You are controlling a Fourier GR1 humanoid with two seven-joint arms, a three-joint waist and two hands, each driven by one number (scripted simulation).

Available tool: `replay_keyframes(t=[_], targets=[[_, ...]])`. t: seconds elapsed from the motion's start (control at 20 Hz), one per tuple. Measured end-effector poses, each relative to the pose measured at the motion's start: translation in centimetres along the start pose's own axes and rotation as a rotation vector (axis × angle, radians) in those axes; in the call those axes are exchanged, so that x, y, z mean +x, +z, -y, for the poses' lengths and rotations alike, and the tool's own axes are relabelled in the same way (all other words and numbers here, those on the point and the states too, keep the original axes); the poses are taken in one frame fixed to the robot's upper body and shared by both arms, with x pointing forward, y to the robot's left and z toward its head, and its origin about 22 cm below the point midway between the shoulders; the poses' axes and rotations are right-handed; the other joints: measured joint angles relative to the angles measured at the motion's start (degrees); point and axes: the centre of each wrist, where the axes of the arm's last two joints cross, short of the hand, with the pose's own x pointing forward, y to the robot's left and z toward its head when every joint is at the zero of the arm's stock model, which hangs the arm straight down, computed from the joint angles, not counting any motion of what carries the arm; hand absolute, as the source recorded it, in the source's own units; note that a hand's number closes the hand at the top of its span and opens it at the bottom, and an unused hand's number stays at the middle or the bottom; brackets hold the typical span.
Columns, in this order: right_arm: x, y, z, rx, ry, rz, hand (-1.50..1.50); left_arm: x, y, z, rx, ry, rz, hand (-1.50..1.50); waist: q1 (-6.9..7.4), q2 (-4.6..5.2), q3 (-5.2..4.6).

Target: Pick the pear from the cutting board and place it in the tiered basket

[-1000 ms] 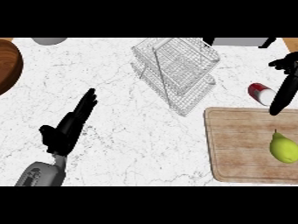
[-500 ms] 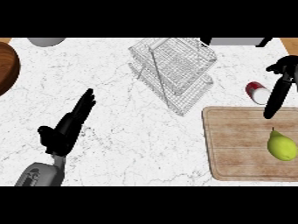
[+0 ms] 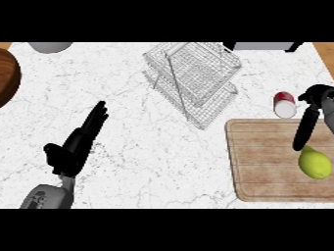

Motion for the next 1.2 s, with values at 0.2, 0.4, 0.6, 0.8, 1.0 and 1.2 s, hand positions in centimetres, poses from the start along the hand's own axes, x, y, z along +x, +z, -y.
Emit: replay_keyframes(t=[0.2,0.4,0.6,0.8,1.0,1.2], targets=[[-1.0,-1.2,-1.3,0.007,0.009,-0.029,-1.5,-0.3,0.1,-0.4,0.0,-0.003,-0.002,0.0,0.05,0.06,0.01],[-2.0,-2.0,-2.1,0.012,-0.008,-0.06,-1.5,-0.5,0.3,-0.4,-0.006,-0.001,-0.006,0.0,0.0,0.07,0.03],[-2.9,-2.6,-3.6,0.024,-0.011,-0.081,-1.5,-0.2,0.0,-0.7,0.0,-0.003,-0.006,0.0,-0.07,0.06,0.01],[-3.7,-3.0,-4.7,0.035,-0.024,-0.082,-1.5,0.2,0.1,0.0,-0.006,-0.005,-0.007,0.0,0.05,0.06,0.03],[-4.5,-3.6,-5.7,0.042,-0.028,-0.088,-1.5,-0.1,0.0,-0.1,0.001,-0.007,-0.005,0.0,0.1,0.14,0.05],[-4.9,-3.8,-6.3,0.045,-0.042,-0.082,-1.5,-0.4,0.4,-0.4,0.001,-0.005,-0.002,0.0,0.27,0.08,-0.05]])
